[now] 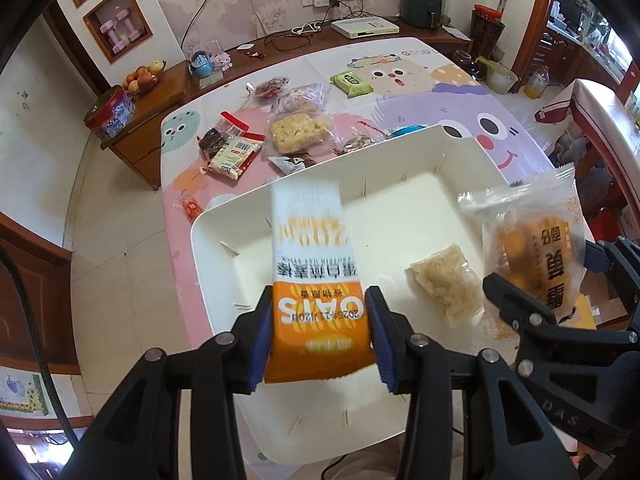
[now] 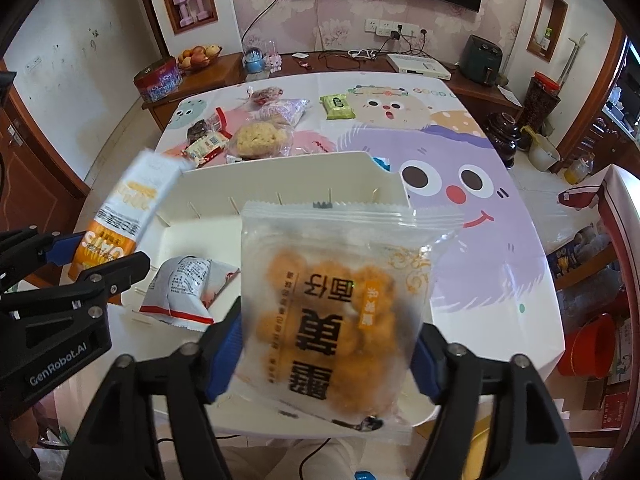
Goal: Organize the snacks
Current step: 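Carry both snacks over the white tray and open both tools to release them, then move both tools back over the snack pile toward the next snacks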
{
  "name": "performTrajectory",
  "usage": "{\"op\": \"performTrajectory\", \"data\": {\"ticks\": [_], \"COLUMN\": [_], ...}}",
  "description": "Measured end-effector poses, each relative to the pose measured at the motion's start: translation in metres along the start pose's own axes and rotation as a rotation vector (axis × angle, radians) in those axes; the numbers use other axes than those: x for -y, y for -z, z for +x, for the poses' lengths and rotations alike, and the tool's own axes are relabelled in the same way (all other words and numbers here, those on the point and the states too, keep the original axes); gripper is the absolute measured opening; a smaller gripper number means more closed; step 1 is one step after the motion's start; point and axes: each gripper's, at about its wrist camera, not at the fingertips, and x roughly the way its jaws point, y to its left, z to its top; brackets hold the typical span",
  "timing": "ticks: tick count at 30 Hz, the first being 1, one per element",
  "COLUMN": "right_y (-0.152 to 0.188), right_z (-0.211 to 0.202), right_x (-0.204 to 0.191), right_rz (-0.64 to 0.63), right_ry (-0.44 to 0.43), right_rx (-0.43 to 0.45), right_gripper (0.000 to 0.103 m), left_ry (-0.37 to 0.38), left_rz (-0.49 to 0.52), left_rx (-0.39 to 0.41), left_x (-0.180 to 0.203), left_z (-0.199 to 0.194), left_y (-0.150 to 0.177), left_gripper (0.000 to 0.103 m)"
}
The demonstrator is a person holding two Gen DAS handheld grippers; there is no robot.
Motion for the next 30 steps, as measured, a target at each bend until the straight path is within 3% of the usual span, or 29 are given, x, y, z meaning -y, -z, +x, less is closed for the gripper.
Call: {"op": "performTrajectory", "data": {"ticks": [2,7,30], "right_y": [0.0,-0.001,0.001], "right_z": [-0.003,-0.016,-0.032], "right_x": [-0.001,-0.005,-0.011], "right_rz": [-0.005,-0.031,-0.064], "right_ry": [0.013,0.041,0.046], "right_rx": [0.019,0.069,0.1], "right_gripper": [0.079,0.079,0.079], "left_ry": [-0.01,-0.031,-0.034], "left_rz": [-0.003,-0.031,-0.054], "left_rx": [0.002,0.02,0.028], "left_x": [0.0,-0.006,-0.008], "left_z": [0.0,-0.004,-0.008], "left_y": [0.001,0.002,0.004], "left_gripper": [0.069,0.077,0.078]}}
